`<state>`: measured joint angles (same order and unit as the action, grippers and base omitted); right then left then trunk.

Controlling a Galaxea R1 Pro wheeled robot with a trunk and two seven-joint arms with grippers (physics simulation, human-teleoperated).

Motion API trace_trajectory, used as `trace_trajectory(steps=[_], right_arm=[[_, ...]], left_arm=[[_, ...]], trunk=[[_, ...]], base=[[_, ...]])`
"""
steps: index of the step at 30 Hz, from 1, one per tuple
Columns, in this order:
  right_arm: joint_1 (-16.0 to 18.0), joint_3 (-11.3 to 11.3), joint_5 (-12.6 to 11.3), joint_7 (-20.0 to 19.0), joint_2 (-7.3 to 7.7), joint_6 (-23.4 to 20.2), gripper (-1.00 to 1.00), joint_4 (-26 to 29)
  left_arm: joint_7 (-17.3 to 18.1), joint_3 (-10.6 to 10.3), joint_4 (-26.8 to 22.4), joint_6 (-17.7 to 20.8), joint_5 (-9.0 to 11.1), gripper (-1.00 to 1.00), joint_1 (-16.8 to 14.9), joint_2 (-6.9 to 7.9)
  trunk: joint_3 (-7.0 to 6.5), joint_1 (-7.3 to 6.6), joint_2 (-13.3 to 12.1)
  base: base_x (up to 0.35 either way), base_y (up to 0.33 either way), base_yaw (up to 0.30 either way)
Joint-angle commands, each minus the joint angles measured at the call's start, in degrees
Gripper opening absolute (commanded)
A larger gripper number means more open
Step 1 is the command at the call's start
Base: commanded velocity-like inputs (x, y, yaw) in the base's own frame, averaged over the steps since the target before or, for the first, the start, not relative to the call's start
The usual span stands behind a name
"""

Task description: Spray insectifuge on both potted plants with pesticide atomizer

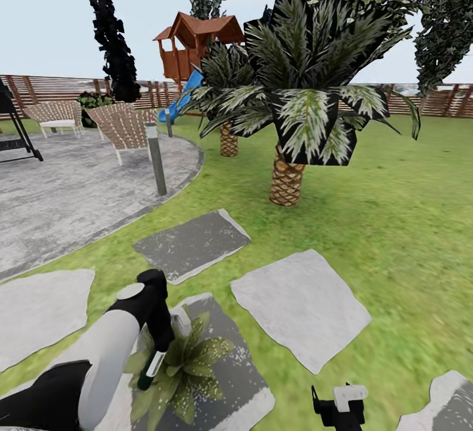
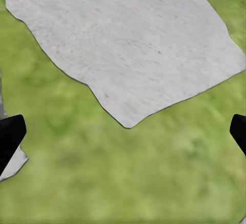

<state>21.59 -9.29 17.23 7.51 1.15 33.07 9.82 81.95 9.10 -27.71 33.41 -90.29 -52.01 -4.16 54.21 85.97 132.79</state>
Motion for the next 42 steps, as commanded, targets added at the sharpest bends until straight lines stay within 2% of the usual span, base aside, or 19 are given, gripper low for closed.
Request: trace_trajectory(steps=[1,4,5,6,8,10,15,19,22,27,30,35,42], right_arm=[[0.05,-0.22,0.61,0.32,-0.01,0.15,1.0,-0.07],[0.05,-0.21,0.61,0.32,-0.01,0.15,1.0,-0.07],[0.09,-0.2,0.62,0.32,-0.01,0.15,1.0,-0.07],[0.08,-0.2,0.62,0.32,-0.01,0.15,1.0,-0.07],[0.06,-0.2,0.63,0.32,-0.01,0.15,1.0,-0.07],[0.08,-0.22,0.62,0.32,-0.01,0.15,1.0,-0.07],[0.09,-0.2,0.61,0.32,-0.01,0.15,1.0,-0.07],[0.07,-0.28,0.65,0.32,0.06,0.15,1.0,-0.07],[0.08,-0.28,0.7,0.32,0.08,0.15,1.0,-0.04],[0.07,-0.28,0.7,0.32,0.08,0.15,1.0,-0.07],[0.04,-0.27,0.7,0.32,0.08,0.15,1.0,-0.07],[0.07,-0.23,0.63,0.32,0.01,0.15,1.0,-0.06],[0.04,-0.2,0.61,0.32,-0.01,0.15,1.0,-0.02]], left_arm=[[1.73,0.36,-0.06,0.6,-0.83,-1.0,-0.96,-0.55],[5.47,-1.16,-0.06,0.7,-2.28,-1.0,-3.07,-0.84],[8.05,-3.29,-0.07,0.8,-3.83,-1.0,-4.4,-0.82],[8.05,-4.82,-0.07,0.83,-4.78,-1.0,-4.8,-0.79],[8.05,-6.63,-0.07,0.91,-5.79,-1.0,-5.03,-0.64],[8.05,-7.28,-0.07,0.94,-6.09,-1.0,-5.15,-0.35],[8.05,-7.64,-0.01,0.86,-6.21,-1.0,-4.5,1.69],[8.05,-7.42,0.29,0.86,-6.02,-1.0,-3.58,1.93],[8.05,-7.09,0.05,0.86,-6.02,-1.0,-0.7,2.39],[8.05,-7.06,0.04,0.86,-5.69,-1.0,0.42,6.2],[8.05,-7.01,0.09,0.86,-5.62,-1.0,0.77,7.6],[8.05,-7.09,-0.02,0.86,-5.55,-1.0,1.5,7.56],[8.05,-6.9,-0.07,0.95,-5.45,-1.0,1.56,5.34]], trunk=[[0.06,-0.01,0.02],[0.06,-0.01,0.02],[0.06,-0.01,0.02],[0.06,-0.01,0.02],[0.06,-0.01,0.02],[0.06,-0.01,0.02],[0.06,-0.01,0.02],[0.06,-0.01,0.02],[0.06,-0.01,0.02],[0.06,-0.01,0.02],[0.06,-0.01,0.02],[0.06,-0.01,0.02],[0.06,-0.01,0.02]], base=[[0.0,0.0,0.0],[0.0,0.0,0.0],[0.0,0.0,0.0],[0.0,0.0,0.0],[0.0,0.0,0.0],[0.0,0.0,0.0],[0.0,0.0,0.0],[0.0,0.0,0.0],[0.0,0.0,0.0],[0.0,0.0,0.0],[0.0,0.0,0.0],[0.0,0.0,0.0],[0.0,0.0,0.127]])
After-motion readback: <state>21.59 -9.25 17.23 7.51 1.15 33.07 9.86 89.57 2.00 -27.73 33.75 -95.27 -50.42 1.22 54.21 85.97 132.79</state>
